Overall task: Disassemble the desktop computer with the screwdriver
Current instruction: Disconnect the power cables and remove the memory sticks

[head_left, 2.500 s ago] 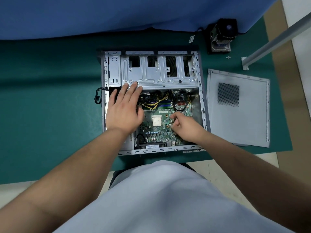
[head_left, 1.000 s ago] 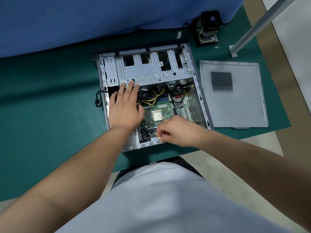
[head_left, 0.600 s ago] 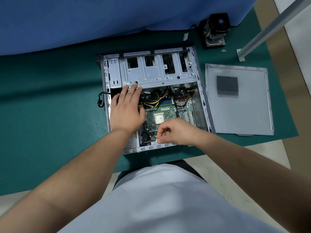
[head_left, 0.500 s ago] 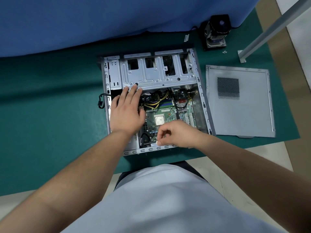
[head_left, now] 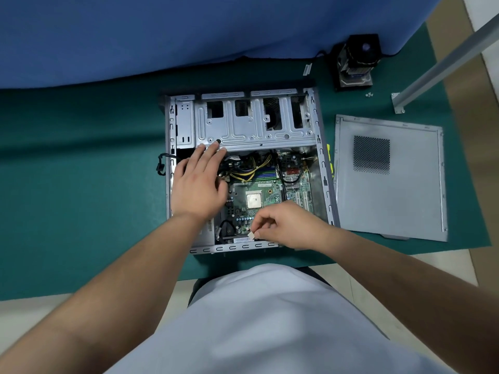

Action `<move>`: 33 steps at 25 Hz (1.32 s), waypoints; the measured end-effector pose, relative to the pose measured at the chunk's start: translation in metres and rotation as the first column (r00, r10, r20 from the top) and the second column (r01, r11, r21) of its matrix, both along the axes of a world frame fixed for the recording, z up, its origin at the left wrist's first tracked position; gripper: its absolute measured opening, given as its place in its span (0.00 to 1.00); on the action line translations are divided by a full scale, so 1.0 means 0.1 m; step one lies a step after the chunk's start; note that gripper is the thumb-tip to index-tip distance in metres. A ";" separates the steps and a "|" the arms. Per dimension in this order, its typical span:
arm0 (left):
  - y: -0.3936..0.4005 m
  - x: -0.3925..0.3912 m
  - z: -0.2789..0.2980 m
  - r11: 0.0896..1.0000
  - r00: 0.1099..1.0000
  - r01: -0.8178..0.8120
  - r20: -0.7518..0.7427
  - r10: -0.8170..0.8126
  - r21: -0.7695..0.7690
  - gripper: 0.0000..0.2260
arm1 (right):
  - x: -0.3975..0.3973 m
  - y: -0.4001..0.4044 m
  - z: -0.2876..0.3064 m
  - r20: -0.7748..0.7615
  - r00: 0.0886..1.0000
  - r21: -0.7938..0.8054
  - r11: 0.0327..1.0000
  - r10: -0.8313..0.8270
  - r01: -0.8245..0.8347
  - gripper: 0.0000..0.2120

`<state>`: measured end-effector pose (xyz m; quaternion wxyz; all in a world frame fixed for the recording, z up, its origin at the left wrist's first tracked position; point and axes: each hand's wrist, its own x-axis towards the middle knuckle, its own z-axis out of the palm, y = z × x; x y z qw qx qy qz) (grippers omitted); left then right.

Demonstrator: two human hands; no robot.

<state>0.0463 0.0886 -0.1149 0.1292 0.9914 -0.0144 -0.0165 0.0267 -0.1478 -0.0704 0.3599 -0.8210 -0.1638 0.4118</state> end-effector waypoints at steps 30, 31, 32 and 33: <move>-1.48 0.08 -0.01 0.833 0.544 0.438 -0.638 -0.545 -0.338 0.13 | 1.66 -0.39 -0.36 0.722 0.591 -0.464 0.885 0.360 0.027 0.27; -1.62 0.09 -0.07 0.857 0.524 0.402 -0.686 -0.505 -0.323 0.12 | 1.66 -0.40 -0.36 0.722 0.593 -0.461 0.887 0.356 0.029 0.27; -1.74 0.09 -0.14 0.882 0.530 0.355 -0.710 -0.464 -0.311 0.11 | 1.66 -0.39 -0.37 0.723 0.593 -0.461 0.887 0.355 0.032 0.27; -1.84 0.08 -0.20 0.902 0.547 0.298 -0.718 -0.430 -0.313 0.10 | 1.66 -0.39 -0.38 0.725 0.591 -0.461 0.887 0.354 0.036 0.27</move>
